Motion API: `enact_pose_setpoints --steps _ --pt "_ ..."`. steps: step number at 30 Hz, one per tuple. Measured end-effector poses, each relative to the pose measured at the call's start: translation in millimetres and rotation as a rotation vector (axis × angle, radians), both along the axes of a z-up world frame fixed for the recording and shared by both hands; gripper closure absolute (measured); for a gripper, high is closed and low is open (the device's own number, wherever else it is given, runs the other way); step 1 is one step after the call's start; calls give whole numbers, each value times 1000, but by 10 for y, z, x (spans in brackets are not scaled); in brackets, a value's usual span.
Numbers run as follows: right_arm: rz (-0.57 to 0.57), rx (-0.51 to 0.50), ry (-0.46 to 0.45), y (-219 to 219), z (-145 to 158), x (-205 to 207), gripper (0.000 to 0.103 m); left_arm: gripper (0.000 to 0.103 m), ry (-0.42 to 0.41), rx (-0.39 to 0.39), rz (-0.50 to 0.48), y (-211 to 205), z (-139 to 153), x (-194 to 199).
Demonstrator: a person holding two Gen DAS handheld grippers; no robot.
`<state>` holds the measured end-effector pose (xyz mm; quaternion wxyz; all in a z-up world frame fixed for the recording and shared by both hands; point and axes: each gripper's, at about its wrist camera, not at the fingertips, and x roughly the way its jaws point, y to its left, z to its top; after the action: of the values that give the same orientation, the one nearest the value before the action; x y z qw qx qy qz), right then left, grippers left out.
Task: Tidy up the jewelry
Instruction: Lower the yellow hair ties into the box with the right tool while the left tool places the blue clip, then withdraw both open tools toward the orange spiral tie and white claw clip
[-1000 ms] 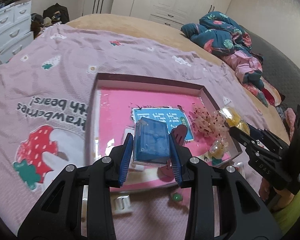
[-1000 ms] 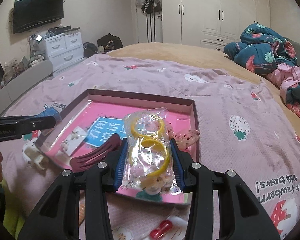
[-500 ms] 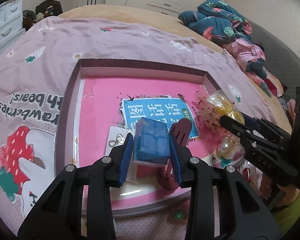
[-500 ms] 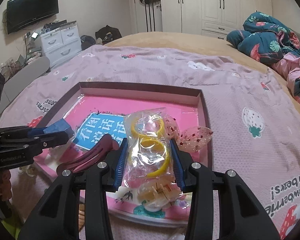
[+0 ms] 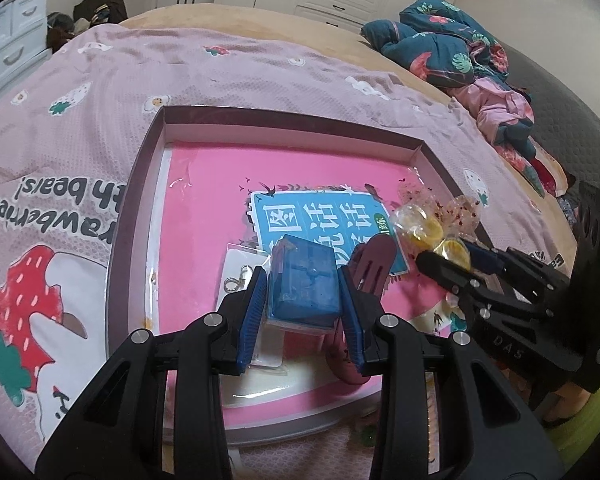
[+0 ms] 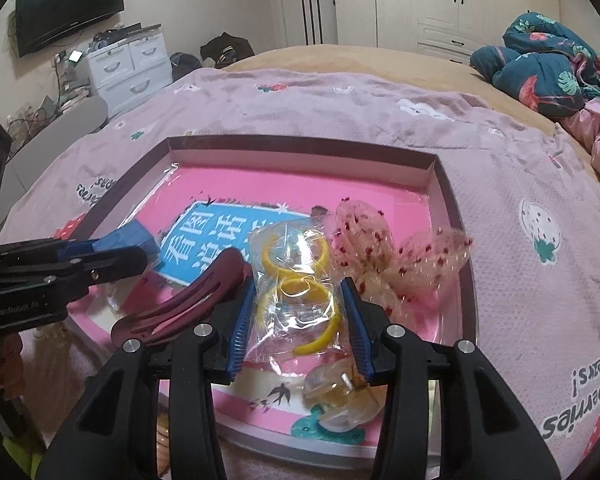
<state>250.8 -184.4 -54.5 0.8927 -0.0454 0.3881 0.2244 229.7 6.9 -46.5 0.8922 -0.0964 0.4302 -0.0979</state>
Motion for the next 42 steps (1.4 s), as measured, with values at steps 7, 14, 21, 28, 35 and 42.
enact_pose_setpoints --steps 7,14,21,28,35,42 --pt "2 16 3 -42 27 -119 53 75 2 2 -1 -12 -21 -14" --pt "-28 37 -14 -181 118 -265 46 75 1 5 -1 -17 -11 -21" --pt "-62 61 -27 -351 217 -431 39 63 -14 7 5 -10 45 -80" --pt "-93 64 -36 -524 295 -577 37 52 -44 -5 20 31 183 -216" --pt "-117 46 -55 -638 355 -684 36 38 -76 -16 43 102 343 -384" --pt "-125 42 -77 -711 452 -798 34 28 -100 -13 69 193 465 -569"
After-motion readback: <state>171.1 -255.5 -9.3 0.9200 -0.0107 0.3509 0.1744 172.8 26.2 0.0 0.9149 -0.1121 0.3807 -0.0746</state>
